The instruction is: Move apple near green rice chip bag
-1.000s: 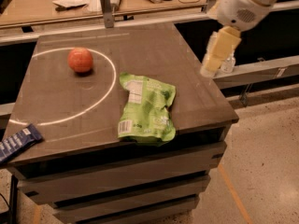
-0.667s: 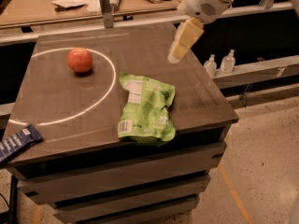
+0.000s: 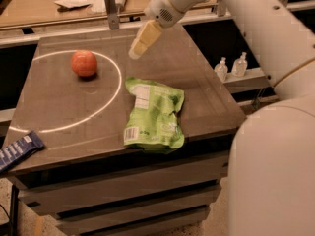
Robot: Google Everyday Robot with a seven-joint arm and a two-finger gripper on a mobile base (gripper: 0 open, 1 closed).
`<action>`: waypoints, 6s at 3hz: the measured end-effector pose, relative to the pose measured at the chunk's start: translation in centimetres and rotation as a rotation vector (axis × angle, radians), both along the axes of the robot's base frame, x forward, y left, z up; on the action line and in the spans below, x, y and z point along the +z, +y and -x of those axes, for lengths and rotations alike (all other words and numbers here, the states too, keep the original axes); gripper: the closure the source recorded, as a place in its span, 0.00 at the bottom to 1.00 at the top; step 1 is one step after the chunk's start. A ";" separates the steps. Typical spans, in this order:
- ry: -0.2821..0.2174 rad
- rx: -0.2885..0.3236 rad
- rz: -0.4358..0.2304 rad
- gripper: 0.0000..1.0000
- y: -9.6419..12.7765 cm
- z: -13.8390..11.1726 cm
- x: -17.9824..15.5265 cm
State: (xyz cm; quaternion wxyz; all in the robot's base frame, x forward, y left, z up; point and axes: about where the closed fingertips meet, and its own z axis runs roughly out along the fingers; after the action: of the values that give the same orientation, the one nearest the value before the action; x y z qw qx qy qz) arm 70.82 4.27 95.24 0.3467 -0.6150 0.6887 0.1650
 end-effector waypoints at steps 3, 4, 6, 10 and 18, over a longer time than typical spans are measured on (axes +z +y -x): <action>0.070 0.039 -0.082 0.00 11.7 -2.8 -5.6; 0.107 0.061 -0.117 0.00 14.1 -2.6 -6.8; 0.186 0.174 -0.145 0.41 18.0 0.6 -7.4; 0.108 0.186 -0.109 1.00 11.6 1.5 -3.1; 0.237 0.042 -0.144 0.00 -7.5 4.5 -6.5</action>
Offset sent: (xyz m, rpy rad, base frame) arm 0.0302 0.1393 -0.0582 0.0658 0.0457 0.0516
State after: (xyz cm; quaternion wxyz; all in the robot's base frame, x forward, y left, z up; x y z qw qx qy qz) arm 66.28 -3.22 88.78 0.3026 -0.5791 0.6982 0.2925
